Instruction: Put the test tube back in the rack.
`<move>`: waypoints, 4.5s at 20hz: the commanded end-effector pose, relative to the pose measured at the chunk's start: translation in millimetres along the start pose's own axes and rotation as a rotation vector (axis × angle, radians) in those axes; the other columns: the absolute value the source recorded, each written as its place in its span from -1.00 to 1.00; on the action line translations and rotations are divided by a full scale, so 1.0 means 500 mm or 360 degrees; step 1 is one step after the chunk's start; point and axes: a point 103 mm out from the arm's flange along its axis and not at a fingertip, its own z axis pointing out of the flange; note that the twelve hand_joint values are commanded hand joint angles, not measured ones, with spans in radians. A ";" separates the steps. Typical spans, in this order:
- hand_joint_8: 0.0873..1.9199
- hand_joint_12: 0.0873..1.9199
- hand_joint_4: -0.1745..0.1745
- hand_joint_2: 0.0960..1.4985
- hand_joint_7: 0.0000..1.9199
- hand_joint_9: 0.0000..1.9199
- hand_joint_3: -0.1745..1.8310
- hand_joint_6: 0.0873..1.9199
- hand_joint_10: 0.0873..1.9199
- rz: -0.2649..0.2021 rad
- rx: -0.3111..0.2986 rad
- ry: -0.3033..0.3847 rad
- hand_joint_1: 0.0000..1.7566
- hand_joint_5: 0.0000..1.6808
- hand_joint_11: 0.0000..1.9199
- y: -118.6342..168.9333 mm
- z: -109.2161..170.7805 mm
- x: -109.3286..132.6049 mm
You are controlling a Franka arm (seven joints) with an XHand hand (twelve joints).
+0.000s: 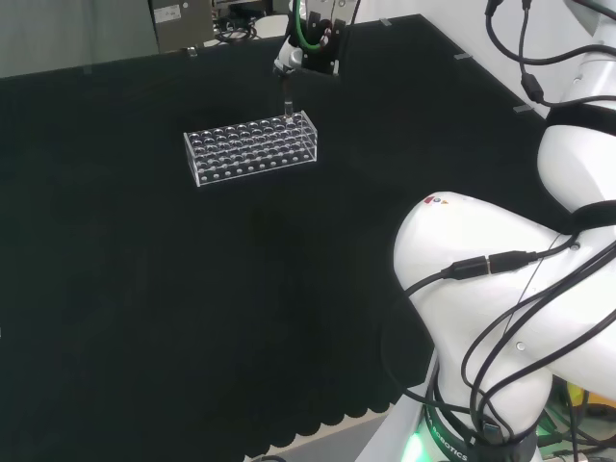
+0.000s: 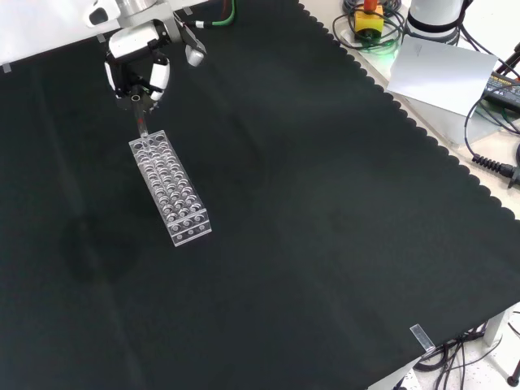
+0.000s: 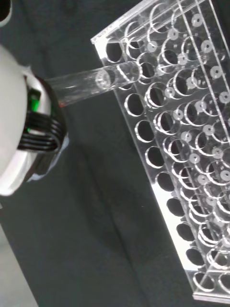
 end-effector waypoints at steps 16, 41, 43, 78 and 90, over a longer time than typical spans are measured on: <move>-0.45 -0.14 -1.00 -0.07 0.48 0.73 -0.39 -1.00 -0.59 0.0043 -0.0012 0.0038 0.51 0.67 0.33 -0.012 -0.038 -0.023; -0.44 -0.14 -1.00 -0.07 0.47 0.72 -0.39 -1.00 -0.58 0.0031 0.0061 0.0054 0.51 0.67 0.33 -0.028 0.003 -0.018; -0.44 -0.14 -1.00 -0.07 0.47 0.72 -0.39 -1.00 -0.58 0.0037 0.0073 0.0045 0.51 0.67 0.33 -0.028 0.007 -0.017; -0.44 -0.15 -1.00 -0.07 0.47 0.72 -0.39 -1.00 -0.57 0.0125 0.0125 -0.0039 0.51 0.67 0.33 0.025 0.042 -0.056; -0.44 -0.15 -1.00 -0.07 0.47 0.72 -0.39 -1.00 -0.57 0.0106 0.0124 -0.0029 0.51 0.67 0.33 0.037 0.044 -0.060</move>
